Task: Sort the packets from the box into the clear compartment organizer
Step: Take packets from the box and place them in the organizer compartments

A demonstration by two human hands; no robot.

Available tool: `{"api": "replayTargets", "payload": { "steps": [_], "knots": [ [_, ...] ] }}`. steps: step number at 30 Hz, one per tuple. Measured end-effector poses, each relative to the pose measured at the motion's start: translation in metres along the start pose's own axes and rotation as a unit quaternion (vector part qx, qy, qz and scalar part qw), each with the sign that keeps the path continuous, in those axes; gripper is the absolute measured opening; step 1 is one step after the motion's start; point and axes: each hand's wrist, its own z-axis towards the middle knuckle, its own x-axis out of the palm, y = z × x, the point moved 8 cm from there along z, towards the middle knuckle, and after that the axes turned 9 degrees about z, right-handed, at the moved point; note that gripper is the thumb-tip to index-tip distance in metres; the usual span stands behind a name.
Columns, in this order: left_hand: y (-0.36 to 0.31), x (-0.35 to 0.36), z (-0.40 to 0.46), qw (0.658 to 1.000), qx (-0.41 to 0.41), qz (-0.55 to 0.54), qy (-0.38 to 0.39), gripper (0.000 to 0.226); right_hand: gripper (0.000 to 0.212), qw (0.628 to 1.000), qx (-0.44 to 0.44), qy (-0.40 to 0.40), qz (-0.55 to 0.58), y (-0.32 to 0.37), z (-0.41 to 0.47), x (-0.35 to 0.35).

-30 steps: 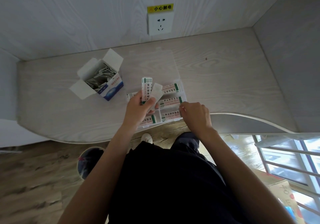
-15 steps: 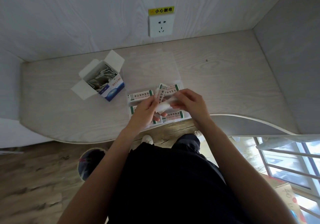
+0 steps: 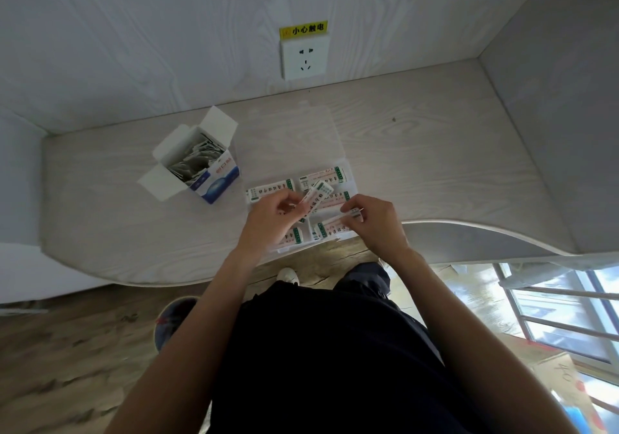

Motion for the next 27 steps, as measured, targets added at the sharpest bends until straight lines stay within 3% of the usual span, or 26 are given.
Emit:
{"api": "replayTargets", "payload": {
  "steps": [3,6,12,17,19,22,27],
  "knots": [
    [-0.005,-0.003,-0.001,0.999,0.023,0.044,-0.021,0.009,0.008,0.999,0.007,-0.03,-0.017,0.002,0.001,-0.004],
    [-0.005,-0.004,-0.001,0.998,0.027,0.05,-0.026,0.02,0.008,0.998,-0.003,-0.011,-0.068,0.007,0.0,-0.003],
    [-0.01,0.003,0.001,0.995,0.049,0.076,-0.035,0.016,0.025,0.948,-0.099,0.058,-0.295,0.022,0.001,0.019],
    [-0.013,0.016,0.006,0.979,0.068,0.193,-0.027,0.009,0.006,0.965,-0.147,-0.008,-0.215,0.019,-0.008,0.008],
    [-0.015,0.026,0.009,0.967,0.078,0.241,-0.012,0.013,0.003,0.978,-0.134,-0.064,-0.144,0.013,-0.01,-0.009],
    [-0.017,0.038,0.011,0.951,0.087,0.298,-0.001,0.015,0.003,0.982,-0.095,-0.107,-0.124,0.001,-0.011,-0.028],
    [-0.024,0.043,0.01,0.91,0.099,0.402,-0.029,0.027,0.004,0.981,-0.091,-0.084,-0.146,0.001,-0.007,-0.027]
  ]
}}
